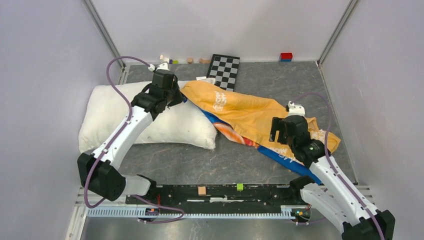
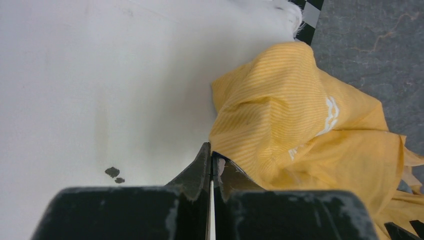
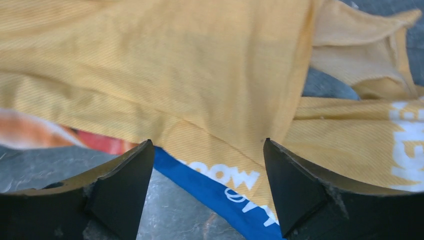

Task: Put the pillow into the pillowcase

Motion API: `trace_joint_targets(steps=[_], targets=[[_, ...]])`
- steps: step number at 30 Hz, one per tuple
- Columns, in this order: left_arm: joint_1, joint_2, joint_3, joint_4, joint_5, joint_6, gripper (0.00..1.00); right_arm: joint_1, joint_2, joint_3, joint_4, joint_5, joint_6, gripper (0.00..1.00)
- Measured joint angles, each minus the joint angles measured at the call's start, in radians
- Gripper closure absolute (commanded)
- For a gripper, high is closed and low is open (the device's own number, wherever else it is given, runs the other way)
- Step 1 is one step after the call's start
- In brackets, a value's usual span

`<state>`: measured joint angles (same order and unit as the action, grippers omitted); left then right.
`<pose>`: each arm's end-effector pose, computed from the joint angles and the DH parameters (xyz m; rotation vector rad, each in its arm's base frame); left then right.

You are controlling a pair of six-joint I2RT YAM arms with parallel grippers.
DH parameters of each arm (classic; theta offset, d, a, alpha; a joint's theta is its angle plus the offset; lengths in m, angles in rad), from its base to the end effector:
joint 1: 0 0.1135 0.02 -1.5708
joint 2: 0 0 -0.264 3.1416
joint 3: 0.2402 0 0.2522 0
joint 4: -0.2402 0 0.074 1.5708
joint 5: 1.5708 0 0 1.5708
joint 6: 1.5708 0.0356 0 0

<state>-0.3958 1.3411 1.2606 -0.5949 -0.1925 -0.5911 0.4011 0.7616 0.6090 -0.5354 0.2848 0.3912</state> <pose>0.2738 -0.1070 0.3426 -0.3229 2.2276 -0.3203 0.1546 0.0547 0.2491 0.1396 2.2240 0.1113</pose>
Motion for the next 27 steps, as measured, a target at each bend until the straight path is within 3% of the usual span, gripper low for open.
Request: trace_joint_targets(steps=[6, 11, 15, 21, 27], targets=[[0.0, 0.0, 0.0, 0.037, 0.049, -0.009, 0.98, -0.093, 0.055, -0.023, -0.004, 0.021, -0.001, 0.19], [0.0, -0.002, 0.0, 0.069, 0.15, -0.007, 0.97, -0.046, 0.059, -0.015, 0.058, -0.074, -0.021, 0.15], [-0.006, -0.021, -0.005, 0.146, 0.296, 0.004, 0.98, 0.081, 0.126, 0.087, 0.14, -0.14, -0.085, 0.02], [-0.059, -0.129, -0.034, 0.28, 0.487, 0.035, 0.98, 0.16, 0.254, 0.304, 0.303, -0.239, -0.221, 0.02], [-0.082, -0.327, -0.157, 0.269, 0.49, 0.006, 0.98, 0.16, 0.409, 0.494, 0.333, -0.238, -0.344, 0.02]])
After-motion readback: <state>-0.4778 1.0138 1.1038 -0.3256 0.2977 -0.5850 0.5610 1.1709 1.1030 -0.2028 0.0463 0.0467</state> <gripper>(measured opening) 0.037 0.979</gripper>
